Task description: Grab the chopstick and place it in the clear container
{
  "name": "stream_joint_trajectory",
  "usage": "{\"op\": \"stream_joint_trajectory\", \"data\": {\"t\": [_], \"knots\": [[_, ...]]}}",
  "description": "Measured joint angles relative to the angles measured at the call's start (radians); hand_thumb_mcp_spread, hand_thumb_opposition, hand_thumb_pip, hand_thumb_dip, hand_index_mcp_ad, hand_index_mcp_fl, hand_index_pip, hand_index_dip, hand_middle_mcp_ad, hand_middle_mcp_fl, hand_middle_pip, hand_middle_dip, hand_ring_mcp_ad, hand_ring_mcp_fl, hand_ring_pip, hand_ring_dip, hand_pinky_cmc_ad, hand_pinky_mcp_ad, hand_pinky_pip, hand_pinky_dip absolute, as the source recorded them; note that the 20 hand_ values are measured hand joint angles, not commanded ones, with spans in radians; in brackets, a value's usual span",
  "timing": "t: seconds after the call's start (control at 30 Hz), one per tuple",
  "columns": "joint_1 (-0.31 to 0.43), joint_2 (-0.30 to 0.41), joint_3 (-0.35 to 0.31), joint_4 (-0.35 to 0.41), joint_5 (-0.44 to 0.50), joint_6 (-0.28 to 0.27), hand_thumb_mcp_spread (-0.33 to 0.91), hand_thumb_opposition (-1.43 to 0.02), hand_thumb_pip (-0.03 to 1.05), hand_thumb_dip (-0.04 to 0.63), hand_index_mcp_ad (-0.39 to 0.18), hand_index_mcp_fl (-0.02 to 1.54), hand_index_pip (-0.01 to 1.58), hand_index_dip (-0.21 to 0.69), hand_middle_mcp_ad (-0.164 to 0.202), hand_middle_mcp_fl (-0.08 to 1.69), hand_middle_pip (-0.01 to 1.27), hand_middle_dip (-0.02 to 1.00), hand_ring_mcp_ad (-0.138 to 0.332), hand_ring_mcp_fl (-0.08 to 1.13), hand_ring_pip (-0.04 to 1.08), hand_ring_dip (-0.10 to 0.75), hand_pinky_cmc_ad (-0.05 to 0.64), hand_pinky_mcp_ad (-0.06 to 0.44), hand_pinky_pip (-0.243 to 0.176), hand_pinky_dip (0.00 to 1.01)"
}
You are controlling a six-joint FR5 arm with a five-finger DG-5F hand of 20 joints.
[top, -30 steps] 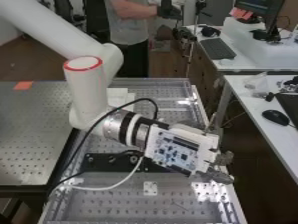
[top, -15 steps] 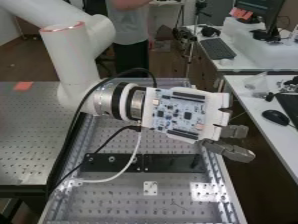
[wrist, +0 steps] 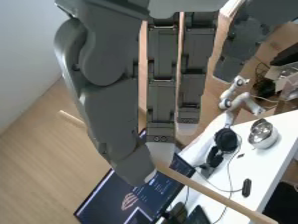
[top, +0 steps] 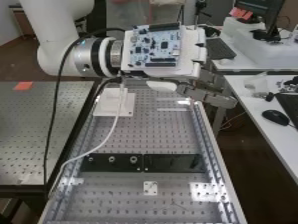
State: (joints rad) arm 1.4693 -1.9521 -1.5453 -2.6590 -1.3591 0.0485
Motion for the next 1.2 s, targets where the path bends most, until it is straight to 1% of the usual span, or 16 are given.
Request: {"op": "stream_joint_trajectory", "data": {"t": [0.13, 0.17, 0.23, 0.37, 0.5, 0.53, 0.6, 0.67, 0.77, 0.87, 0.97, 1.0, 1.07, 1.13, 1.17, 1.2], "knots": [[0.070, 0.038, -0.057, 0.006, 0.031, -0.006, 0.81, -1.08, 0.42, 0.286, -0.091, 1.34, 0.21, 0.435, 0.066, 1.28, 0.27, 0.69, 0.054, 0.83, 0.11, 0.503, 0.466, 0.262, 0.049, 0.15], [0.074, 0.040, -0.060, 0.005, 0.034, -0.006, 0.81, -1.08, 0.42, 0.286, -0.091, 1.34, 0.21, 0.435, 0.070, 1.28, 0.27, 0.69, 0.051, 0.85, 0.11, 0.503, 0.466, 0.264, 0.056, 0.15], [0.119, 0.054, -0.082, -0.002, 0.071, -0.003, 0.81, -1.08, 0.42, 0.288, -0.091, 1.34, 0.21, 0.435, 0.070, 1.28, 0.27, 0.69, 0.051, 0.85, 0.11, 0.499, 0.466, 0.262, 0.063, 0.16], [0.187, 0.068, -0.113, -0.010, 0.101, 0.010, 0.81, -1.08, 0.42, 0.284, -0.091, 1.35, 0.20, 0.443, 0.068, 1.28, 0.27, 0.69, 0.051, 0.86, 0.11, 0.503, 0.466, 0.265, 0.063, 0.16], [0.242, 0.072, -0.121, -0.021, 0.150, 0.034, 0.81, -1.08, 0.42, 0.288, -0.087, 1.35, 0.20, 0.445, 0.068, 1.28, 0.27, 0.69, 0.047, 0.87, 0.11, 0.503, 0.466, 0.262, 0.063, 0.16], [0.264, 0.072, -0.125, -0.029, 0.173, 0.045, 0.81, -1.08, 0.42, 0.288, -0.087, 1.35, 0.20, 0.445, 0.068, 1.28, 0.27, 0.69, 0.047, 0.87, 0.11, 0.499, 0.463, 0.264, 0.059, 0.15], [0.294, 0.072, -0.131, -0.034, 0.192, 0.060, 0.81, -1.08, 0.42, 0.288, -0.087, 1.35, 0.19, 0.445, 0.068, 1.28, 0.27, 0.68, 0.051, 0.87, 0.11, 0.503, 0.466, 0.265, 0.079, 0.16], [0.326, 0.071, -0.136, -0.038, 0.210, 0.085, 0.81, -1.08, 0.42, 0.288, -0.091, 1.35, 0.20, 0.449, 0.072, 1.28, 0.27, 0.69, 0.047, 0.87, 0.11, 0.499, 0.466, 0.265, 0.080, 0.16], [0.351, 0.061, -0.134, -0.056, 0.236, 0.111, 0.81, -1.08, 0.42, 0.284, -0.087, 1.35, 0.20, 0.449, 0.068, 1.28, 0.27, 0.69, 0.051, 0.88, 0.10, 0.499, 0.466, 0.264, 0.079, 0.16], [0.361, 0.049, -0.127, -0.072, 0.256, 0.132, 0.81, -1.08, 0.42, 0.288, -0.087, 1.35, 0.20, 0.449, 0.072, 1.29, 0.27, 0.69, 0.045, 0.91, 0.10, 0.499, 0.466, 0.264, 0.077, 0.16], [0.374, 0.021, -0.110, -0.107, 0.278, 0.187, 0.81, -1.08, 0.42, 0.288, -0.087, 1.35, 0.20, 0.449, 0.068, 1.28, 0.27, 0.69, 0.040, 0.91, 0.10, 0.499, 0.466, 0.265, 0.080, 0.16], [0.376, 0.016, -0.107, -0.113, 0.282, 0.195, 0.81, -1.08, 0.42, 0.284, -0.087, 1.35, 0.20, 0.449, 0.068, 1.28, 0.27, 0.69, 0.040, 0.91, 0.10, 0.499, 0.466, 0.264, 0.080, 0.16], [0.381, -0.007, -0.092, -0.144, 0.296, 0.237, 0.81, -1.08, 0.42, 0.288, -0.087, 1.35, 0.20, 0.449, 0.068, 1.28, 0.27, 0.68, 0.040, 0.91, 0.10, 0.499, 0.466, 0.264, 0.080, 0.16], [0.383, -0.027, -0.079, -0.173, 0.307, 0.265, 0.81, -1.08, 0.42, 0.284, -0.087, 1.35, 0.20, 0.449, 0.068, 1.29, 0.28, 0.68, 0.040, 0.92, 0.10, 0.499, 0.466, 0.264, 0.077, 0.16], [0.384, -0.030, -0.076, -0.178, 0.310, 0.270, 0.81, -1.08, 0.42, 0.288, -0.087, 1.35, 0.20, 0.449, 0.068, 1.29, 0.28, 0.69, 0.040, 0.91, 0.10, 0.499, 0.466, 0.265, 0.080, 0.16], [0.385, -0.041, -0.069, -0.195, 0.317, 0.283, 0.81, -1.08, 0.42, 0.288, -0.087, 1.35, 0.20, 0.449, 0.068, 1.29, 0.27, 0.67, 0.040, 0.91, 0.09, 0.499, 0.466, 0.265, 0.080, 0.16]]}}
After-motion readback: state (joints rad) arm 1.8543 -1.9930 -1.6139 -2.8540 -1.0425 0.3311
